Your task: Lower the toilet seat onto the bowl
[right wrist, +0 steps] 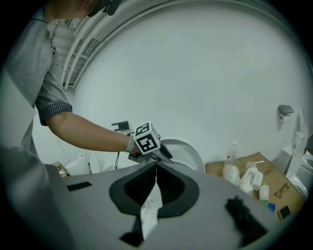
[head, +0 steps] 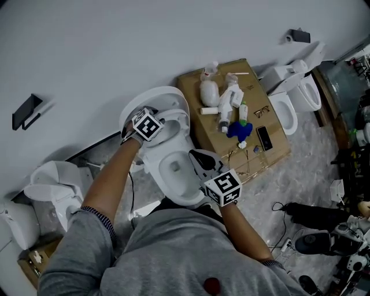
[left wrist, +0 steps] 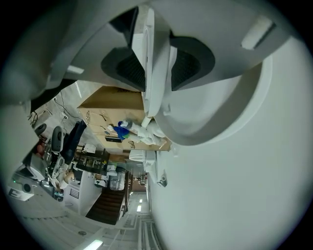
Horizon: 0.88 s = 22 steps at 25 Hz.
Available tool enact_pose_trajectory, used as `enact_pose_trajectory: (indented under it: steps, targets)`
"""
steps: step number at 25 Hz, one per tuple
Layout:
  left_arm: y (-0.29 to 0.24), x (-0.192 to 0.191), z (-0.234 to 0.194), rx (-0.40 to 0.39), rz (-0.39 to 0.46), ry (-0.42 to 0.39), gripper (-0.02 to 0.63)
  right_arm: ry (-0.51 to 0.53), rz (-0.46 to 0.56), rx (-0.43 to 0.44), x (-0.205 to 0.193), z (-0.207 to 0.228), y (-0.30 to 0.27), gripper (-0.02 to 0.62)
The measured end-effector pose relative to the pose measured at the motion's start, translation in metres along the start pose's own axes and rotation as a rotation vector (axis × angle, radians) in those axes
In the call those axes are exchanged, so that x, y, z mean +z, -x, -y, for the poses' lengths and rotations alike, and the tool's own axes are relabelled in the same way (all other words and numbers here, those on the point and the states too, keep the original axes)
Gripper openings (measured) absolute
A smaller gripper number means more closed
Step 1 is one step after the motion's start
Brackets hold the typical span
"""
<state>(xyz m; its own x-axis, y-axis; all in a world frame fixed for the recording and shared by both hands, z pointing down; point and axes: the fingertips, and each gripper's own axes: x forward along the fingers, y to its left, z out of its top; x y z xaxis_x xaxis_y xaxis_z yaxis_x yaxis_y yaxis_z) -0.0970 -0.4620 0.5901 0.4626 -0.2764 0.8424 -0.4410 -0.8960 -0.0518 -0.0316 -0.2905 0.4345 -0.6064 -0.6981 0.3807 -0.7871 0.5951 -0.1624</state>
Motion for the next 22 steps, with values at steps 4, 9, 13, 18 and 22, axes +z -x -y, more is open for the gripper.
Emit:
enact_pose_trajectory:
  steps: [4,9,13,18,22]
  targets:
    - [-0.009,-0.006,0.002,-0.031,-0.038,-0.004,0.175,0.004,-0.006,-0.012,0.000,0.003,-0.001,0.015]
    - [-0.016,-0.008,0.005,-0.027,-0.055,-0.021,0.131,0.013,-0.007,-0.013,0.003,0.009,-0.006,0.015]
    - [-0.014,-0.008,0.004,-0.026,-0.060,-0.033,0.097,0.021,-0.008,-0.010,0.008,0.012,-0.014,0.015]
    - [-0.014,-0.007,0.012,-0.034,-0.053,-0.037,0.095,0.032,-0.016,-0.012,0.010,0.016,-0.022,0.015]
    - [-0.013,-0.006,0.017,-0.030,-0.047,-0.039,0.095,0.029,-0.011,-0.013,0.011,0.018,-0.023,0.015]
